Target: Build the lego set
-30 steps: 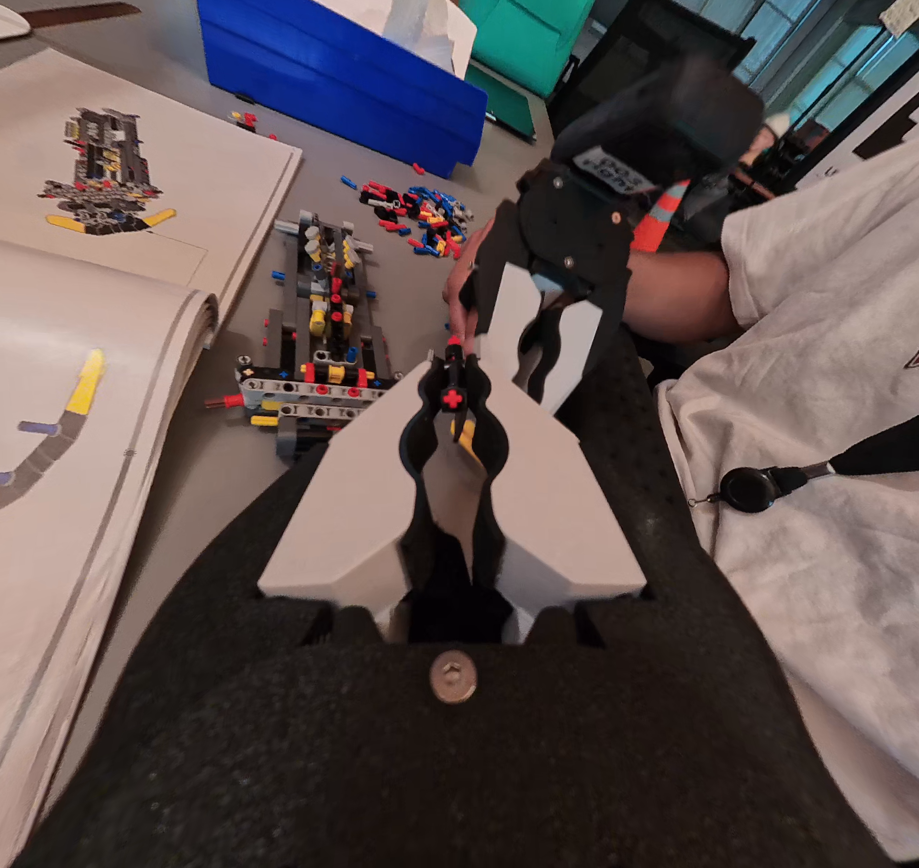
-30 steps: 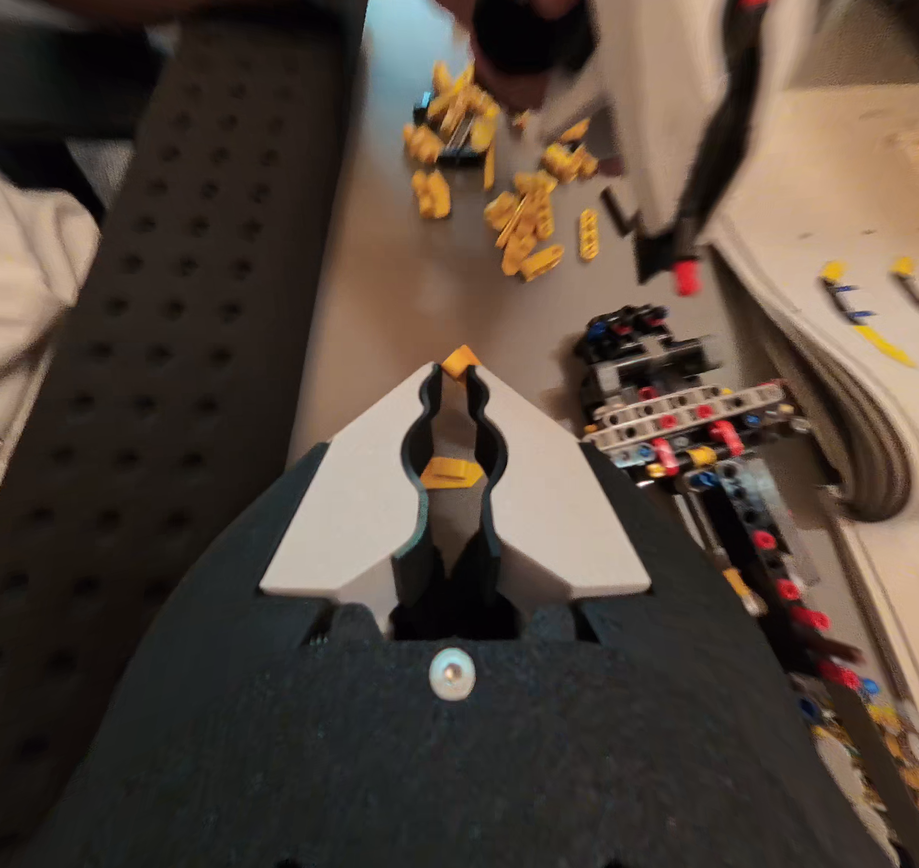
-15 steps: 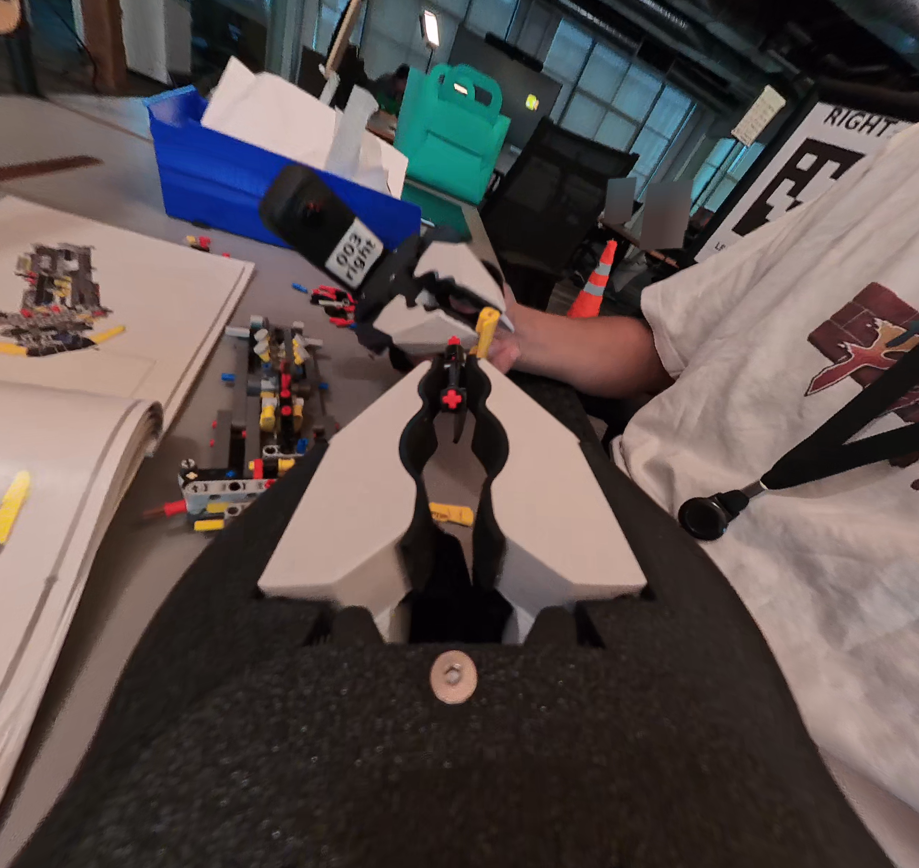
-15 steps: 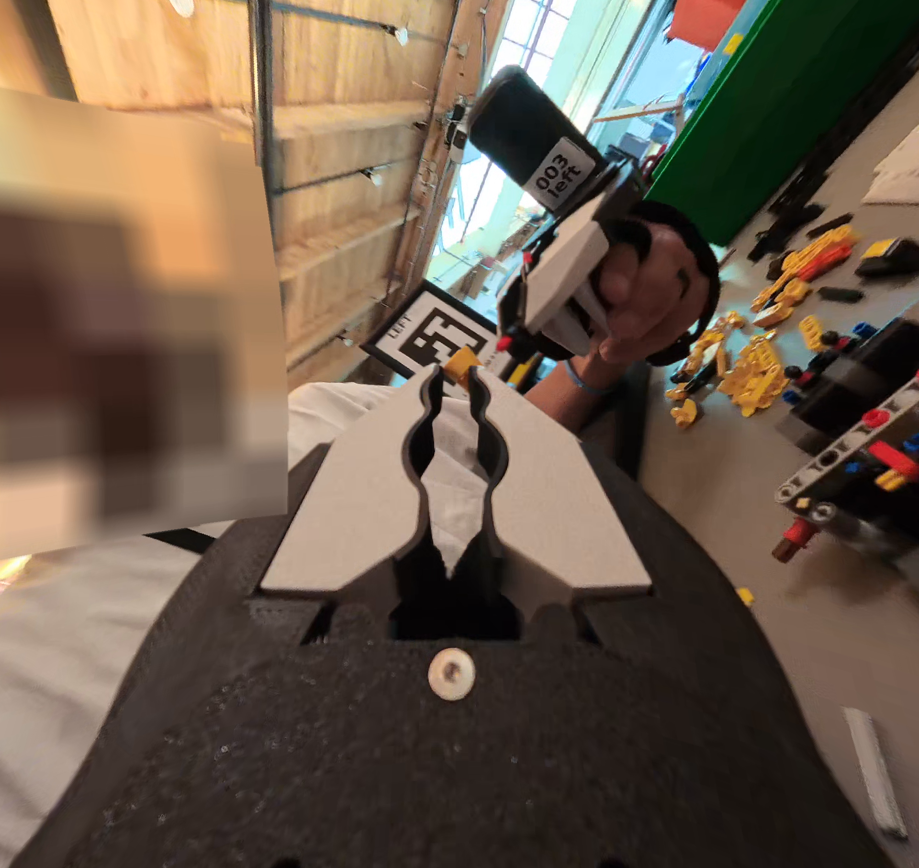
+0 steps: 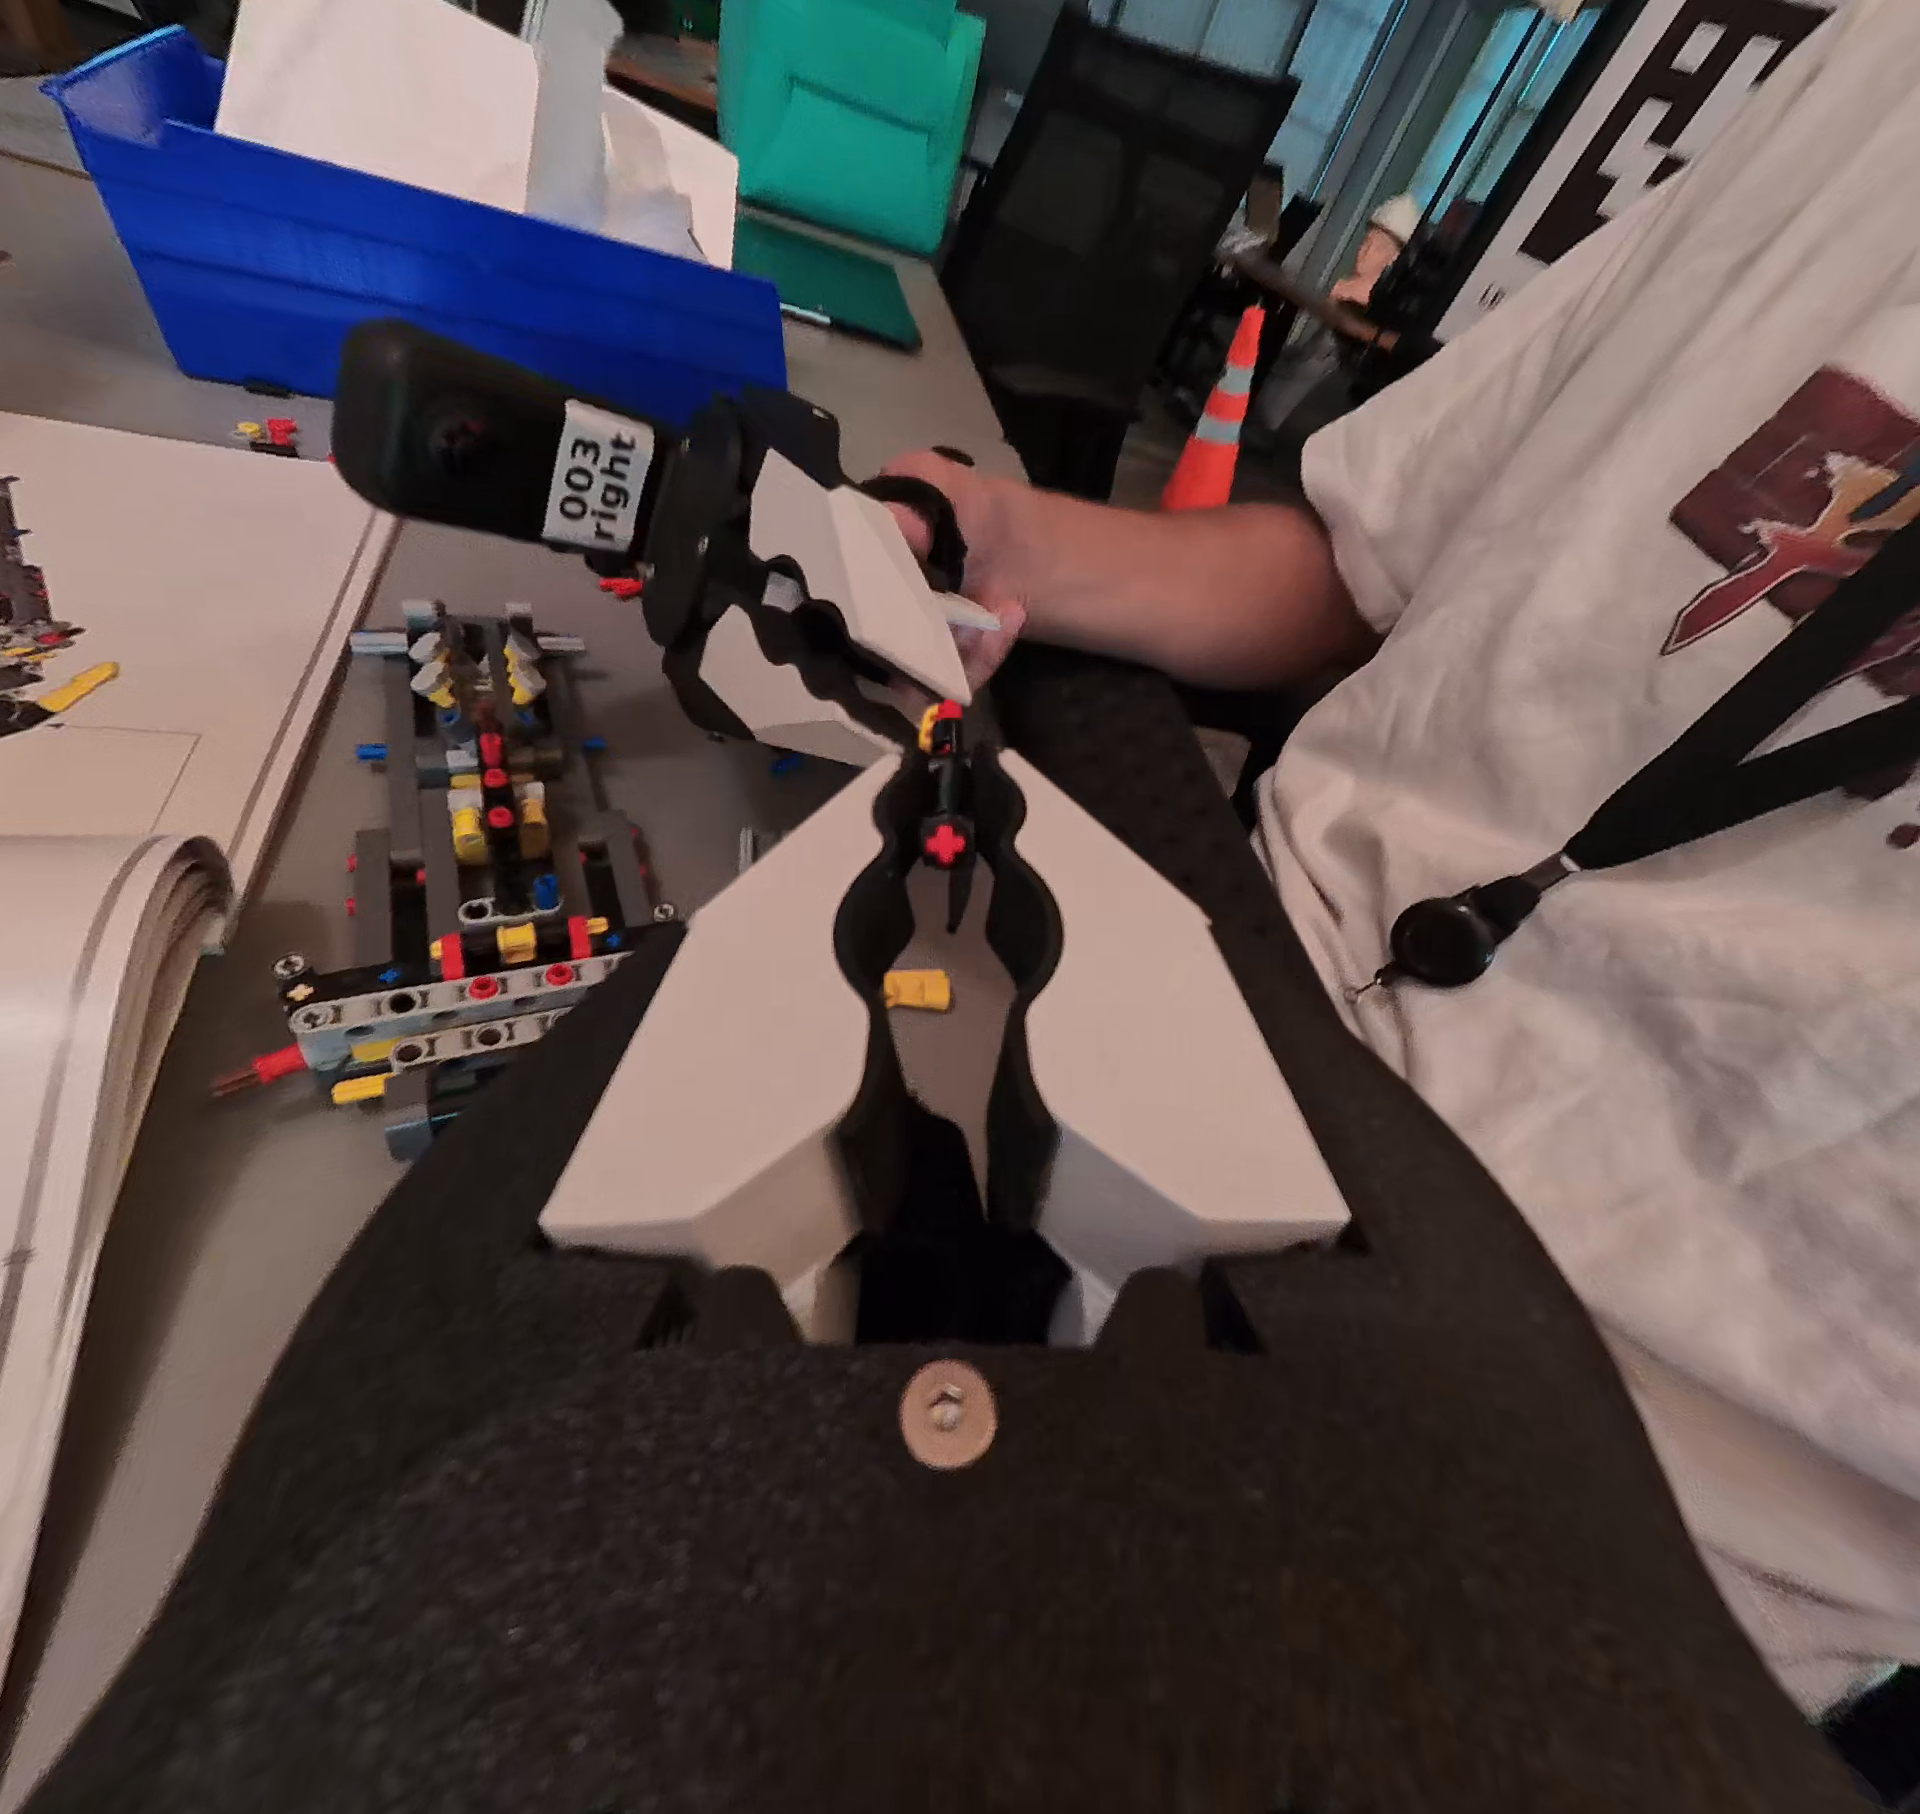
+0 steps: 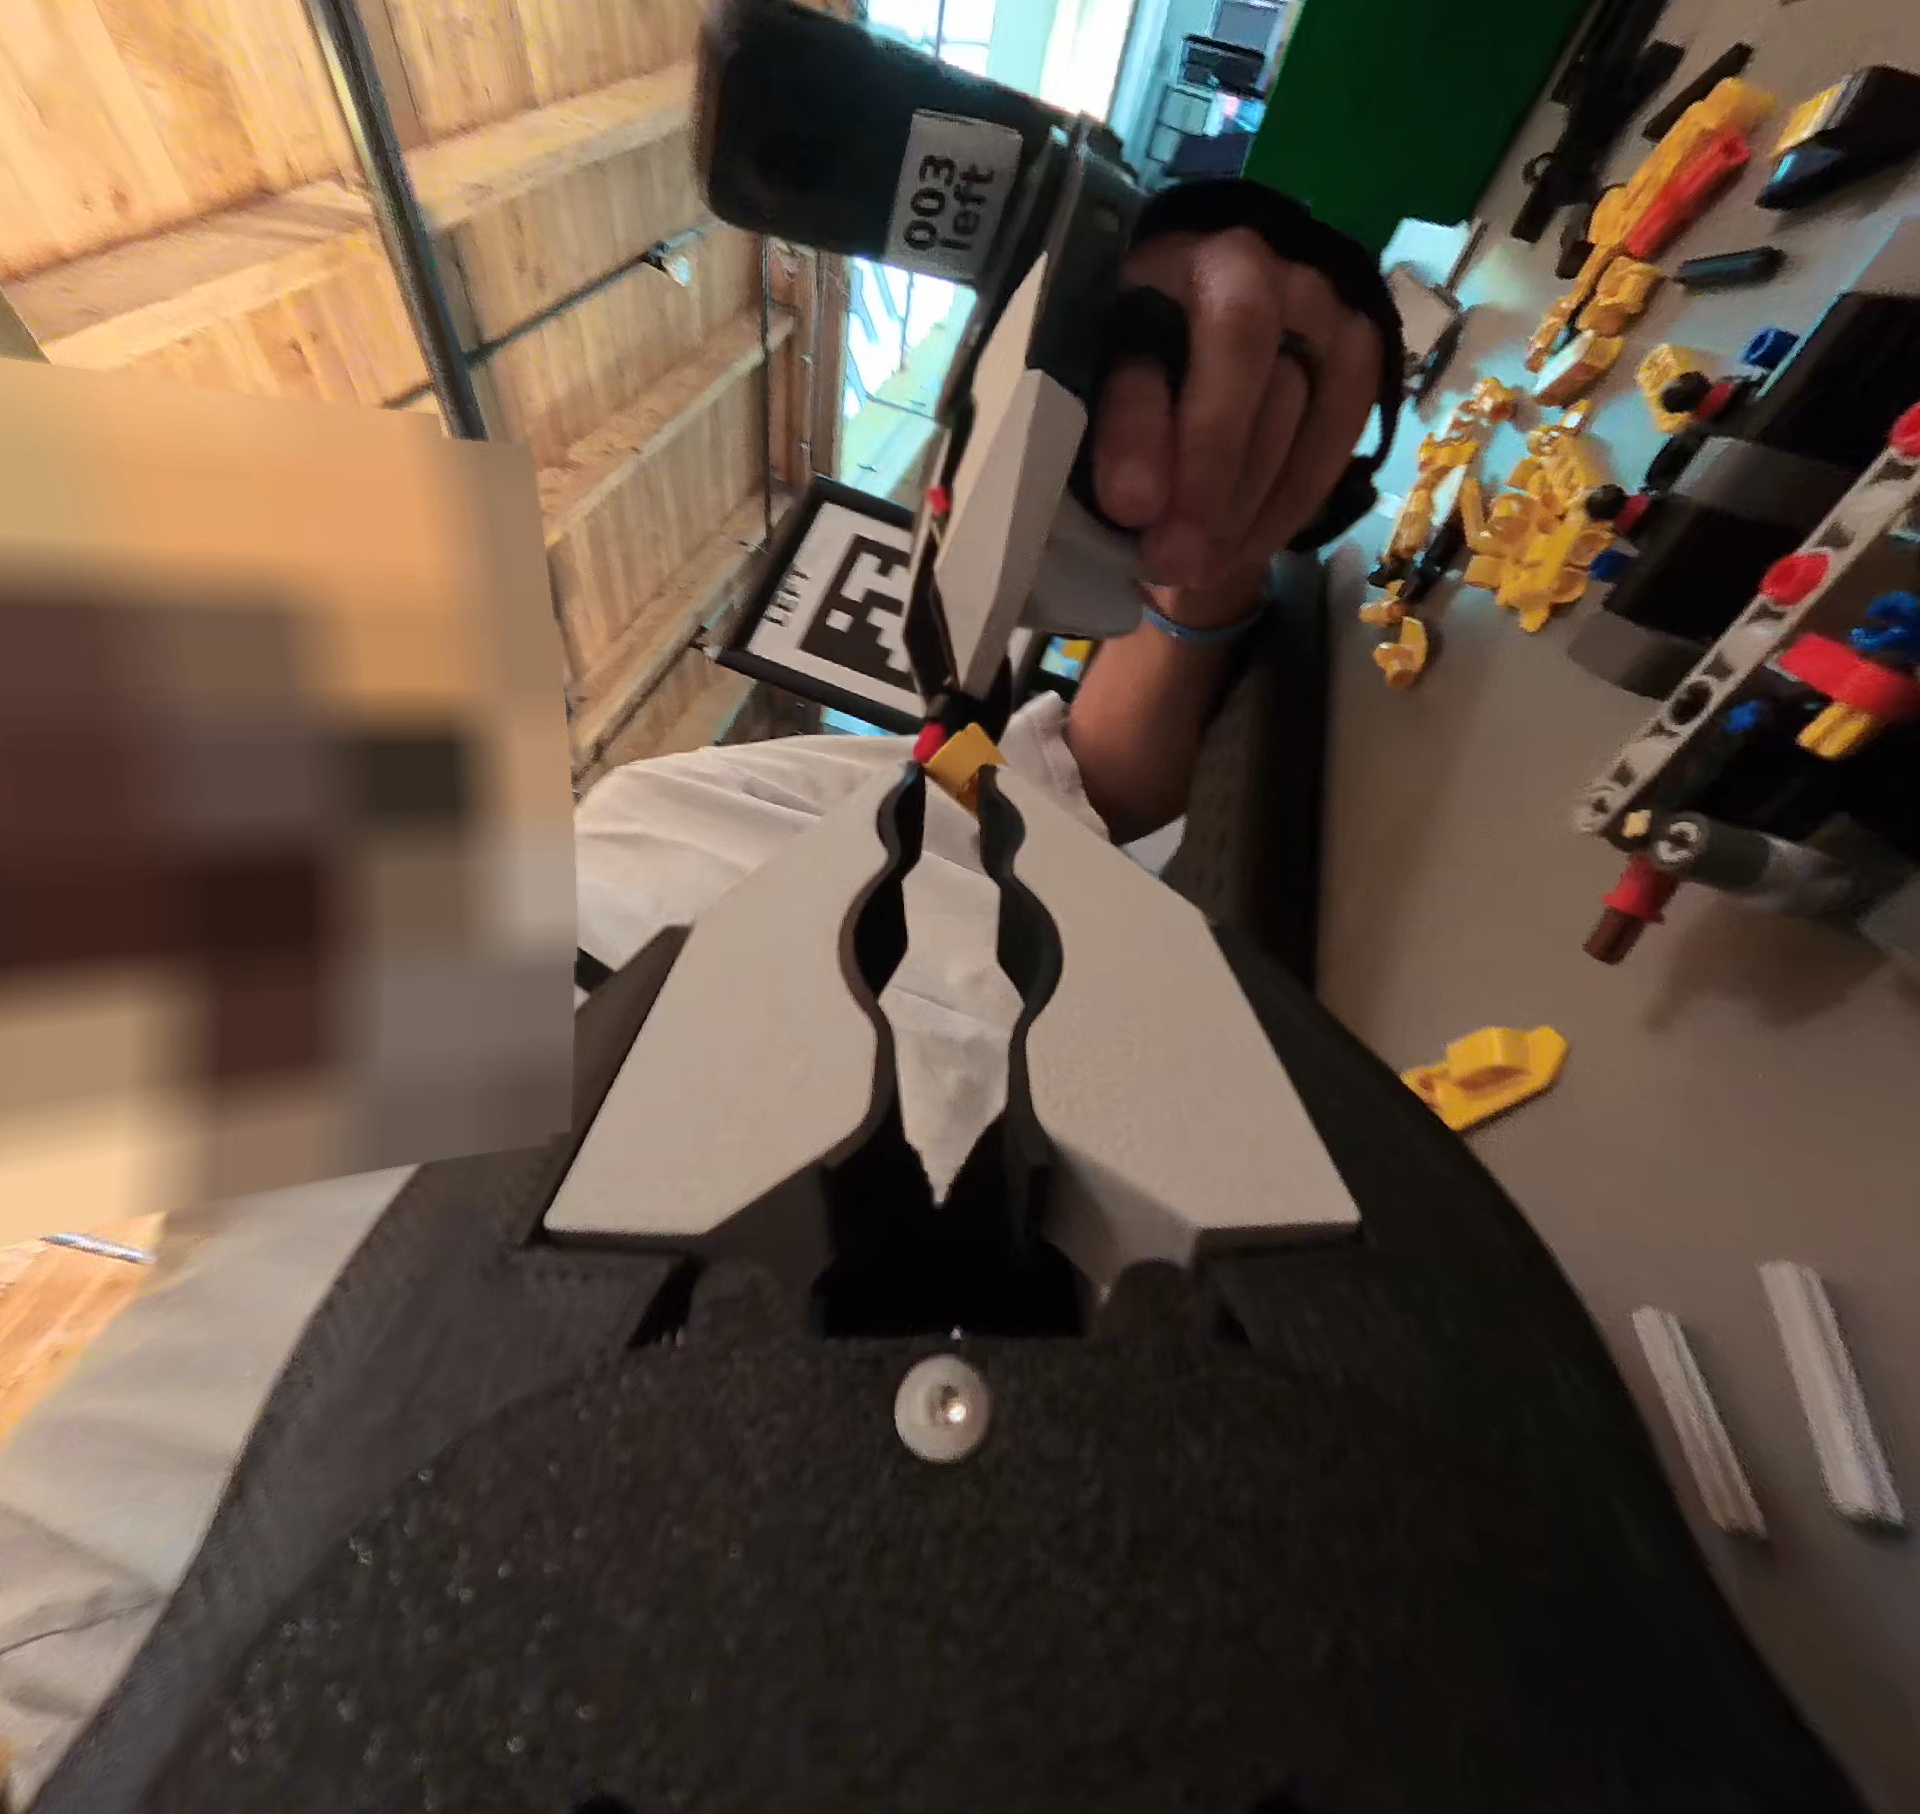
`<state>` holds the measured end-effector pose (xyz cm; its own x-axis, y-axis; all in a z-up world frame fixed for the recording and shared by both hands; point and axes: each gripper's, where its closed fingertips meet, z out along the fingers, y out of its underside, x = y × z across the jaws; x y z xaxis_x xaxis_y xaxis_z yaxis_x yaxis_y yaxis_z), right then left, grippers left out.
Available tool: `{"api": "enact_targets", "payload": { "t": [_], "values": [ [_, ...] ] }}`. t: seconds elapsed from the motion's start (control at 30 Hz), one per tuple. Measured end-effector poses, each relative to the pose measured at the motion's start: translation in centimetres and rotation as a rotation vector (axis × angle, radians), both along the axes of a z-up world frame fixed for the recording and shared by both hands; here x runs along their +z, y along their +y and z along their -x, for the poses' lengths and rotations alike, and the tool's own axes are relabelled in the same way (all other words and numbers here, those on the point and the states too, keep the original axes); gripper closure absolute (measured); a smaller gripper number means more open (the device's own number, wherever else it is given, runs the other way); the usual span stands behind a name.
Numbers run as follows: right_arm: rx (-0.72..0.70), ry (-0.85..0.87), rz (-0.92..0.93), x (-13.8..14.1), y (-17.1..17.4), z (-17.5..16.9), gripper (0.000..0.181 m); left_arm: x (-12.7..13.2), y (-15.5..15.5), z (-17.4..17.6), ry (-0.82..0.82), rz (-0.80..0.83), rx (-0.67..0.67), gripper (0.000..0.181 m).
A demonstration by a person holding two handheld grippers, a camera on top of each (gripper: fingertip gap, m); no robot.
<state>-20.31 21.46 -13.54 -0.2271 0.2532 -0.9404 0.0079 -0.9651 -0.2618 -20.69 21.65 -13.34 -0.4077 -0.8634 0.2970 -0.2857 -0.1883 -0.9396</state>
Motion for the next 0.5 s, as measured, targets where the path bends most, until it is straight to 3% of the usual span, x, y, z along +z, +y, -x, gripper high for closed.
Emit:
{"api": "enact_targets", "payload": {
  "t": [0.03,0.33,0.4,0.5],
  "values": [
    [0.001,-0.044,-0.020,-0.6,-0.1,0.0,0.172,-0.2,0.0,0.0,0.013,-0.022,0.004,0.175],
    [-0.025,-0.175,-0.071,-2.3,0.0,-0.8,0.172,-3.5,-0.3,-0.4,0.158,-0.213,0.031,0.175],
    [-0.061,-0.299,-0.139,-3.5,0.2,-1.1,0.173,-4.2,-0.3,-0.5,0.191,-0.252,0.040,0.175],
    [-0.049,-0.667,-0.324,-7.2,-0.5,-3.2,0.173,-5.3,0.1,-0.4,0.240,-0.317,0.063,0.175]
  ]
}}
